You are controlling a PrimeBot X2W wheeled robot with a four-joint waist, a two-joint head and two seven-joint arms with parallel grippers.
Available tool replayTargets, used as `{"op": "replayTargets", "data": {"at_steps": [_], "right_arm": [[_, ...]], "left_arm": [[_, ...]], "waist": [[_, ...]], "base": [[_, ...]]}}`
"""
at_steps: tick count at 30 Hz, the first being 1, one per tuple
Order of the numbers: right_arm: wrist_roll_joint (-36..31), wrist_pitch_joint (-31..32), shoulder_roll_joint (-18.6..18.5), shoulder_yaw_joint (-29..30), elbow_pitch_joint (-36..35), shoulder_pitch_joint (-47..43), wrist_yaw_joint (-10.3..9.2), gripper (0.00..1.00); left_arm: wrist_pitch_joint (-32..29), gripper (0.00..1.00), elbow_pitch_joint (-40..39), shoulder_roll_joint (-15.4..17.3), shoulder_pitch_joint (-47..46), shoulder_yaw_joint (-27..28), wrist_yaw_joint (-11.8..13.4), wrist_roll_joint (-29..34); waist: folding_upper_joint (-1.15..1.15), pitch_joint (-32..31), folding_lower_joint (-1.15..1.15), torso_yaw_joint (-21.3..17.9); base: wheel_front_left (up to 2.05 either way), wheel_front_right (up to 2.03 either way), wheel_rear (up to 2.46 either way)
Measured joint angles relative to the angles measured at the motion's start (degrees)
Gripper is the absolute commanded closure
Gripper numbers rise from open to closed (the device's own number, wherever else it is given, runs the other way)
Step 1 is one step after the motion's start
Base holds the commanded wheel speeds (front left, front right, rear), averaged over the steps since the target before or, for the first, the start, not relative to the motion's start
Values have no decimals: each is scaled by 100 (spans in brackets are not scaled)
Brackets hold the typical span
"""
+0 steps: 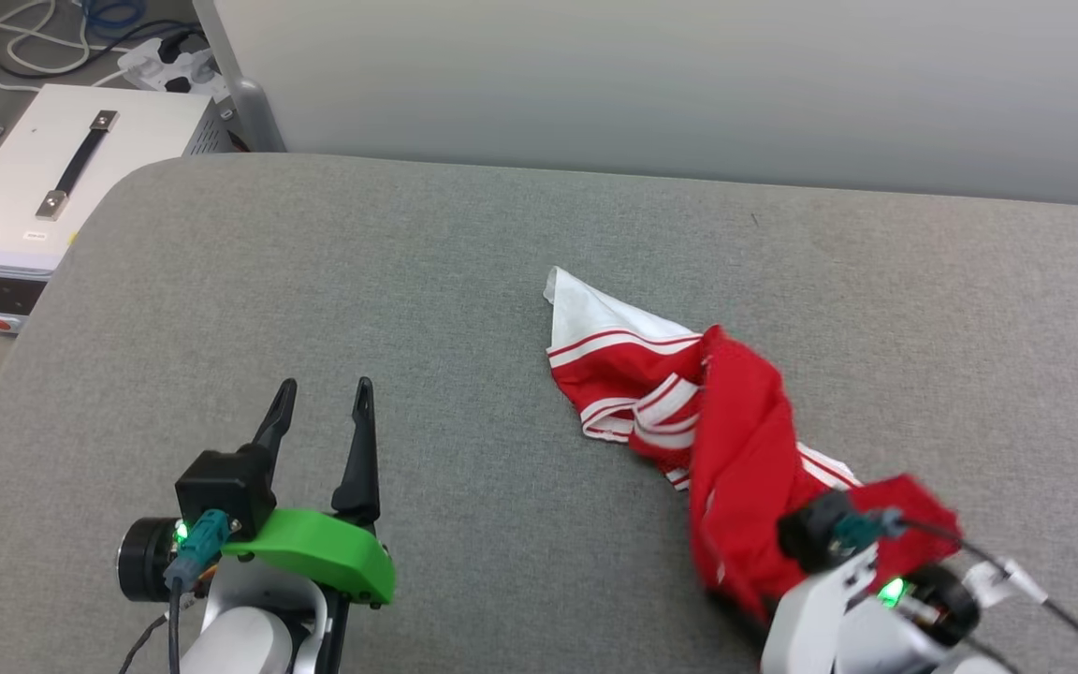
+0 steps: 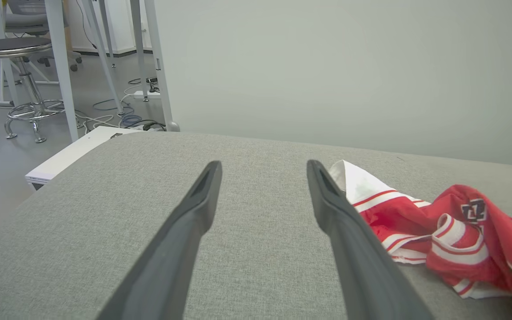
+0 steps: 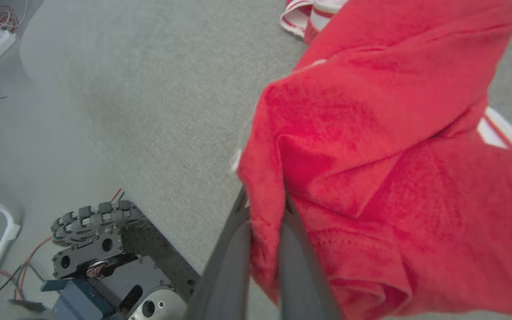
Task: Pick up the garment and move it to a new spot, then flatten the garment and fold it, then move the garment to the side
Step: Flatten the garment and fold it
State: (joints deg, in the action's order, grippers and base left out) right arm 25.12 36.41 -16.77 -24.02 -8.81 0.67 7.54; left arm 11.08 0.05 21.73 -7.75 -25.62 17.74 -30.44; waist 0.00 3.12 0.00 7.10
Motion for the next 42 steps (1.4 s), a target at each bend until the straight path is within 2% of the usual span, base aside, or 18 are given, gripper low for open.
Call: {"op": "replayTargets", "data": {"at_steps": [6,11,12,13,23,28,32,33,35,38,42], "right_arm": [[392,352,23,-564,-62,-708,0,100],[487,416,114,-606,-48,-1124,0,100],[474,341,159,-575,-66,-1150,0,60],[432,201,213,-511,-99,-1152,0,0],[-40,-1461,617,-91,-465,-956,0,0],[-301,-2121,894,388,-541,-817,0,0],[-517,-2306,991,1188,-385,-704,0,0],[-659,-2359,1026,1896,-171,-613,0,0],[-720,-2361,1013,2351,29,-532,0,0],[-713,-2223,858,2806,403,-398,0,0],[-548,-1913,592,3058,835,-213,0,0]], "left_arm": [[-10,0,-14,2,76,-36,16,-34],[-10,0,-7,18,93,-41,18,-42],[-10,0,-4,21,98,-38,18,-42],[-10,0,-2,22,103,-37,21,-44],[-55,0,9,55,213,-46,52,-80],[-54,0,-9,103,247,-49,67,-83],[-55,0,-40,136,269,-46,89,-83],[-54,0,-64,137,269,-47,100,-83],[-53,0,-74,138,268,-45,101,-83],[-47,0,-85,134,260,-48,115,-83],[0,0,-77,118,196,-52,115,-82]], "waist": [[0,-65,0,61],[0,-88,0,106],[0,-89,0,105],[0,-93,0,102],[0,-268,0,31],[0,-309,0,4],[0,-269,0,11],[0,-207,0,28],[0,-155,0,37],[0,-58,0,53],[0,106,0,87]], "base": [[0,0,0],[0,0,0],[0,0,0],[0,0,0],[0,0,0],[0,0,0],[0,0,0],[0,0,0],[0,0,0],[0,0,0],[0,0,0]]}}
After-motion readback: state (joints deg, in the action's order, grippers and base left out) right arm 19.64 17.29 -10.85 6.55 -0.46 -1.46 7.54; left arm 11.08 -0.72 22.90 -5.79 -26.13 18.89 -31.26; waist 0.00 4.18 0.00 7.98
